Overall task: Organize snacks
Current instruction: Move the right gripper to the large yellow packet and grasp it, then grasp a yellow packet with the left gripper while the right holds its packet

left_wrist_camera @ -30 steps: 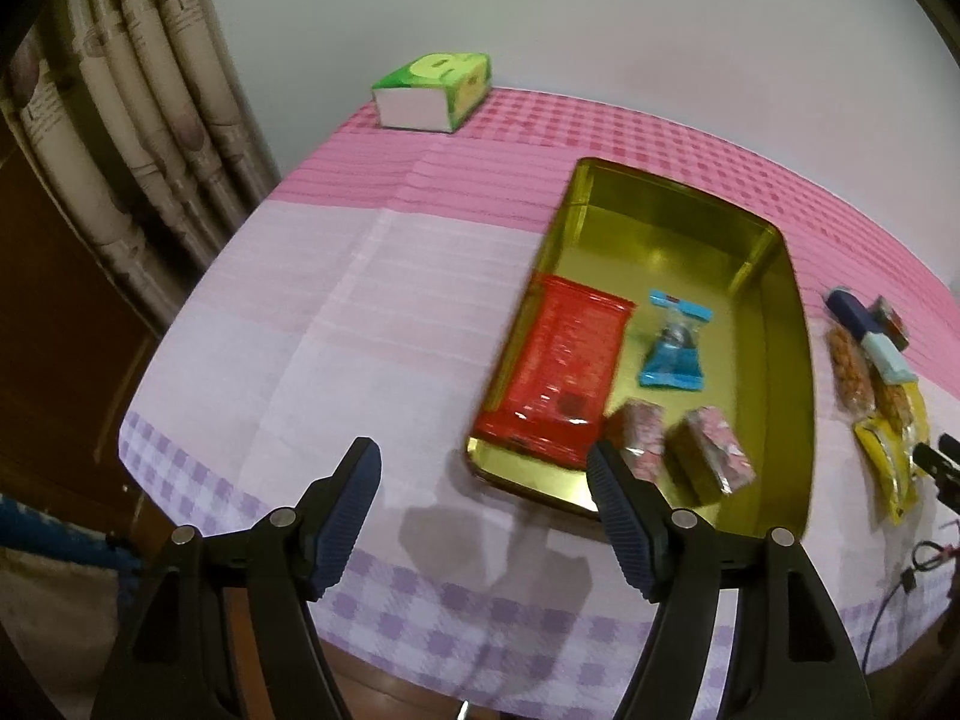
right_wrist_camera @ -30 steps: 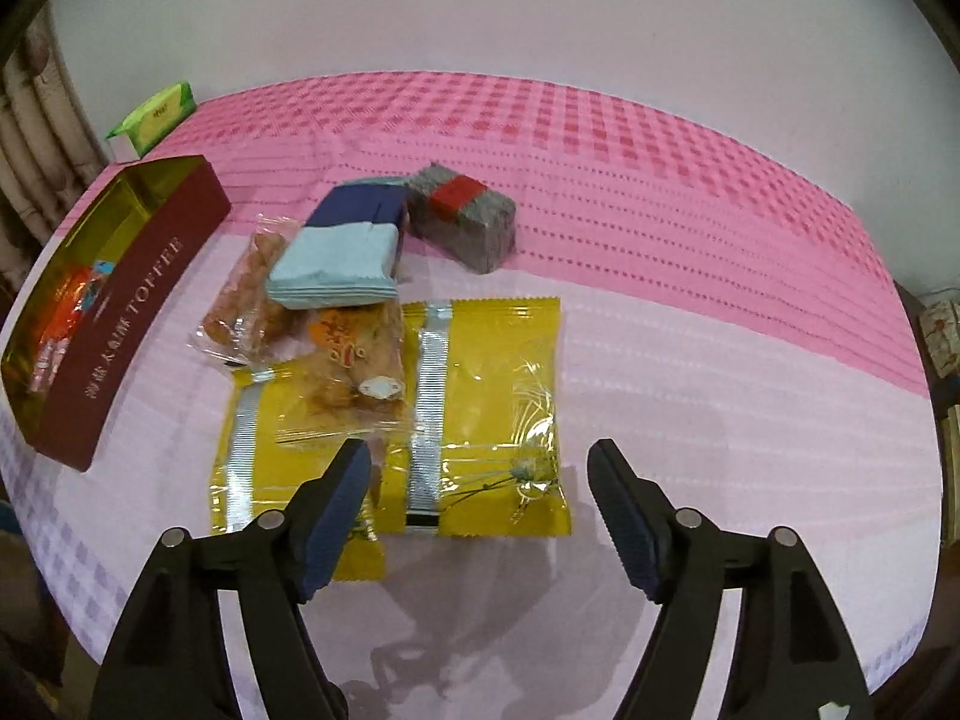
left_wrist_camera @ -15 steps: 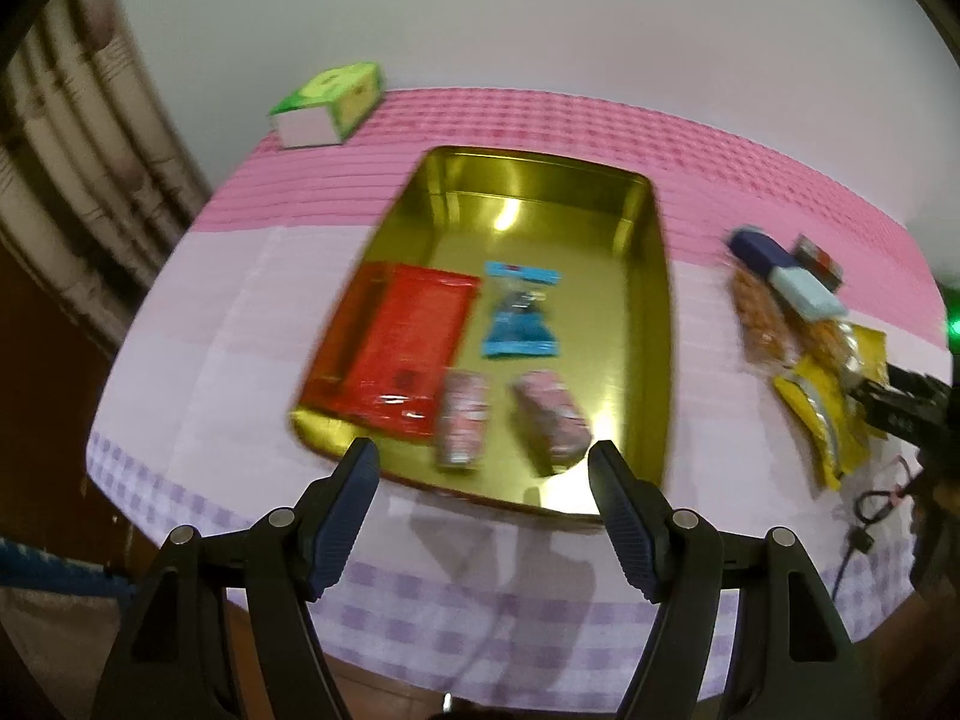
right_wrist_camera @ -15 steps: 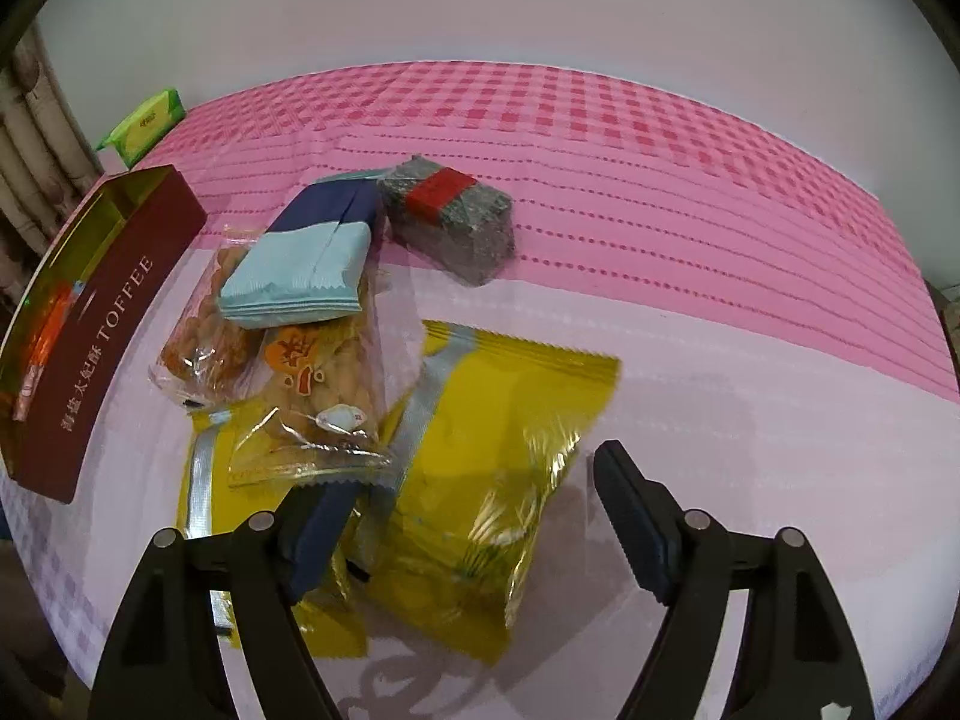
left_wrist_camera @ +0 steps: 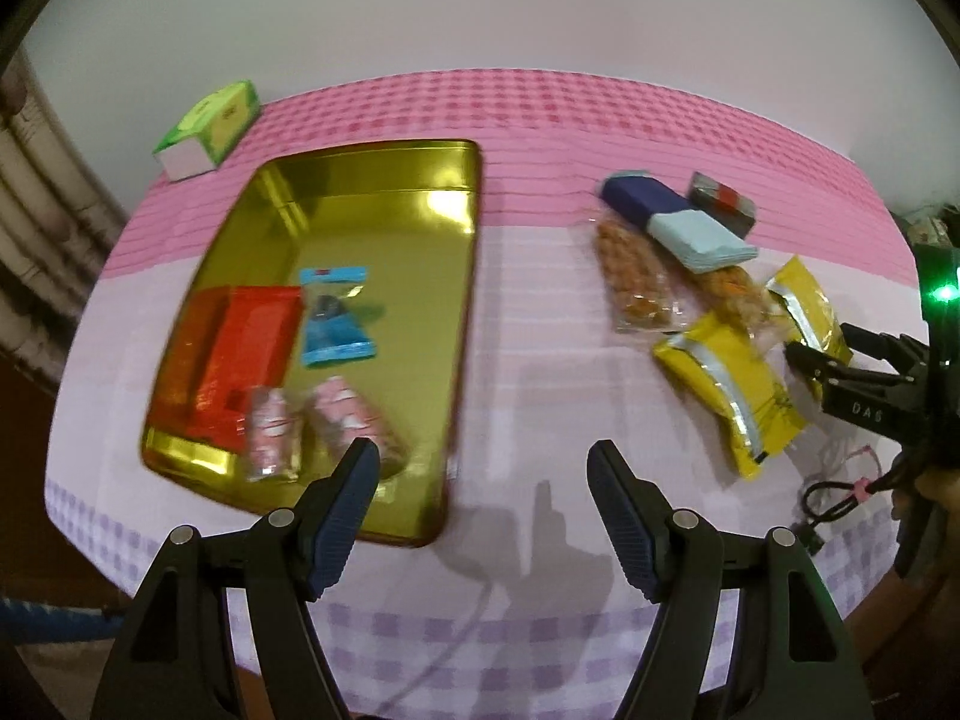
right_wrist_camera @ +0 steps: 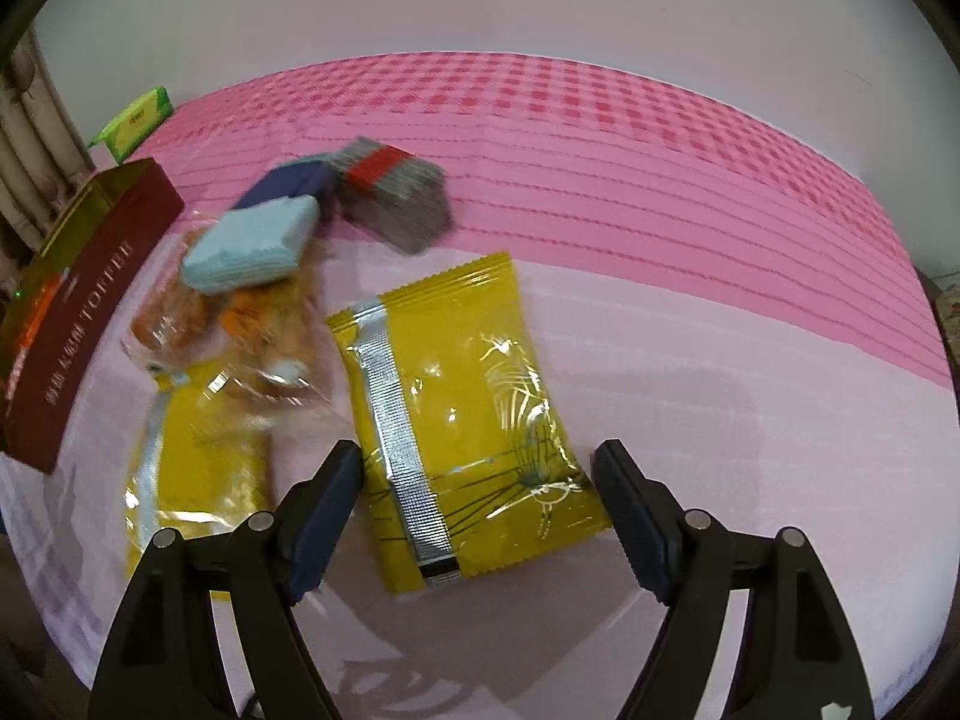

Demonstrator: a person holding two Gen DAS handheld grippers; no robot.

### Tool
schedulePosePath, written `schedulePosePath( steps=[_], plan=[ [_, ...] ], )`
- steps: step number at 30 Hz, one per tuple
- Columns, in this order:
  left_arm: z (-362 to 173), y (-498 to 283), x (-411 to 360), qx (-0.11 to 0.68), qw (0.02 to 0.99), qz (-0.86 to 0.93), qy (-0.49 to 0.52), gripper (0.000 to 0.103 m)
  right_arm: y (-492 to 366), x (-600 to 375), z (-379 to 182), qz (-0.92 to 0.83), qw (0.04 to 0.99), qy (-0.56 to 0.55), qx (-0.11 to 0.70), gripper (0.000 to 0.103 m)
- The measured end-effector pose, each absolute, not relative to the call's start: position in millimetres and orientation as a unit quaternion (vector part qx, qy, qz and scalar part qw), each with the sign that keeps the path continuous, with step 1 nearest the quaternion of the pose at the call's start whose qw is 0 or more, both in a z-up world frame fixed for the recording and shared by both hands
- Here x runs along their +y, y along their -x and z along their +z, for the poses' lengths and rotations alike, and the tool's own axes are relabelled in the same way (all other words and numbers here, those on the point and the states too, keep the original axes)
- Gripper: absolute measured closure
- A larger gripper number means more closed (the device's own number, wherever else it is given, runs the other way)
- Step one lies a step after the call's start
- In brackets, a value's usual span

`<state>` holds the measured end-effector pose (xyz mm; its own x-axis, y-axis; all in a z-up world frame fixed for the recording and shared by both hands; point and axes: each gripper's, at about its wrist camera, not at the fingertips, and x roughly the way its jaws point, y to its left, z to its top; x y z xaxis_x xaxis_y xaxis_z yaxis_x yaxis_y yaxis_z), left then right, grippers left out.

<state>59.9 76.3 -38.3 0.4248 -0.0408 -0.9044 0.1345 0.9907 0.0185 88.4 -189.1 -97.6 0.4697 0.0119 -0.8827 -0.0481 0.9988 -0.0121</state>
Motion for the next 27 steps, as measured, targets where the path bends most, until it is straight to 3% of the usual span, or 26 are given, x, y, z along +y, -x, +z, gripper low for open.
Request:
schedulePosePath(
  steps=[6, 18, 27],
  plan=[
    [-42, -67, 56, 0.537, 0.84, -0.059, -0.046, 0.031, -90, -189, -98, 0.039, 0.862, 0.031, 0.504, 0.026],
    [-53, -73, 8, 0.557, 0.826, -0.086, -0.022, 0.031, -75, -197, -96, 0.05, 0.877, 0.035, 0.476, 0.047],
    [-60, -77, -27, 0.566, 0.818, -0.101, -0.006, 0.031, -59, -217, -95, 0.02, 0.876, 0.024, 0.481, 0.048]
  ],
)
